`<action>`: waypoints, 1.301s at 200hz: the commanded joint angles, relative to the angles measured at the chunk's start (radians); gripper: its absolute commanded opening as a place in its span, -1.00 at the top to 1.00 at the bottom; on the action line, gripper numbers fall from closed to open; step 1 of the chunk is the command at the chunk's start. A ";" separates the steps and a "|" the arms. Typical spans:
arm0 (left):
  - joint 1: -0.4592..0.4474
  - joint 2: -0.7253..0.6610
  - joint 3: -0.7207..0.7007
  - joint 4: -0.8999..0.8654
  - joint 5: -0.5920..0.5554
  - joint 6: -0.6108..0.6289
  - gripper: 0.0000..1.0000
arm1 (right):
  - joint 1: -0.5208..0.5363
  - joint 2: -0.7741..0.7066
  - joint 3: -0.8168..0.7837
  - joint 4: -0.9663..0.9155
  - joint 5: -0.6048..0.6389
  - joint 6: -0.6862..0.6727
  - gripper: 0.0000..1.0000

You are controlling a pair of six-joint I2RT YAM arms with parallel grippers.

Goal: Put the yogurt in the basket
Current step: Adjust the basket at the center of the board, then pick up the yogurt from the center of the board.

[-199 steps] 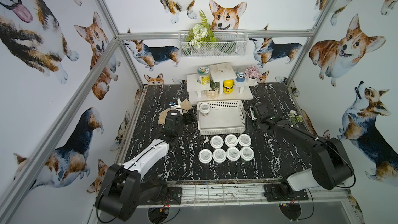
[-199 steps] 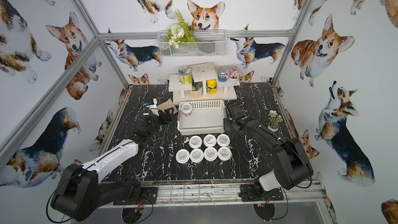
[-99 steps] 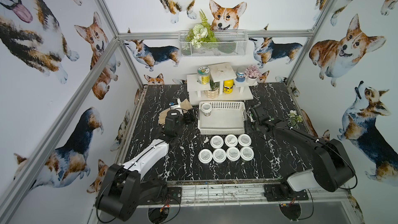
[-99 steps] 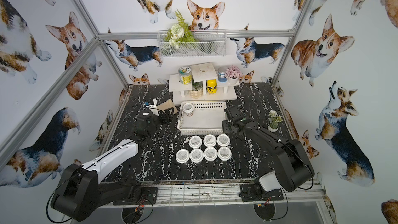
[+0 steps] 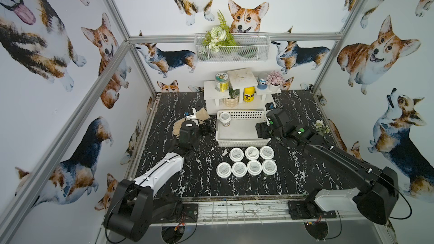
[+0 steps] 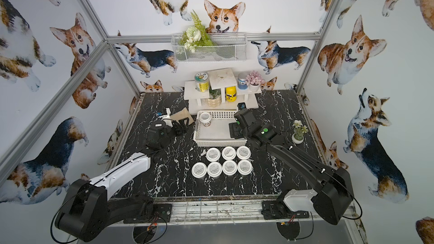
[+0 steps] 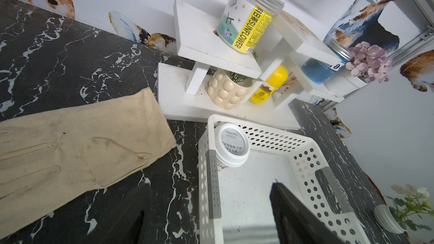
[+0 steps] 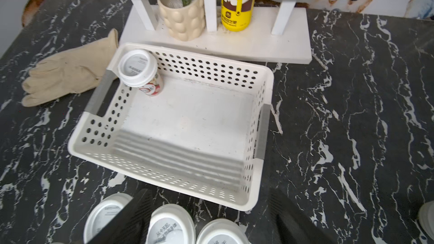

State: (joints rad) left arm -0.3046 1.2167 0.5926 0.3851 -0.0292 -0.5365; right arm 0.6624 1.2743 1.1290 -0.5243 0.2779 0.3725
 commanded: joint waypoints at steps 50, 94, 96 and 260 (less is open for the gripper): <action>0.022 -0.006 -0.016 0.051 -0.003 -0.029 -0.69 | 0.219 0.123 -0.056 0.081 -0.020 0.070 -0.59; 0.028 -0.006 -0.020 0.057 0.003 -0.034 -0.69 | 0.287 0.203 -0.065 0.164 -0.011 0.053 -0.55; 0.030 -0.006 -0.020 0.057 0.003 -0.035 -0.69 | 0.288 0.204 -0.064 0.167 -0.011 0.050 -0.56; 0.041 0.003 -0.020 0.061 0.009 -0.043 -0.69 | 0.335 0.374 0.063 0.014 0.007 0.063 -0.62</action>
State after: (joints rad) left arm -0.2661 1.2201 0.5739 0.4213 -0.0227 -0.5808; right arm 0.9951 1.6379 1.1778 -0.4549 0.2543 0.4122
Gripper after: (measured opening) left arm 0.844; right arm 0.804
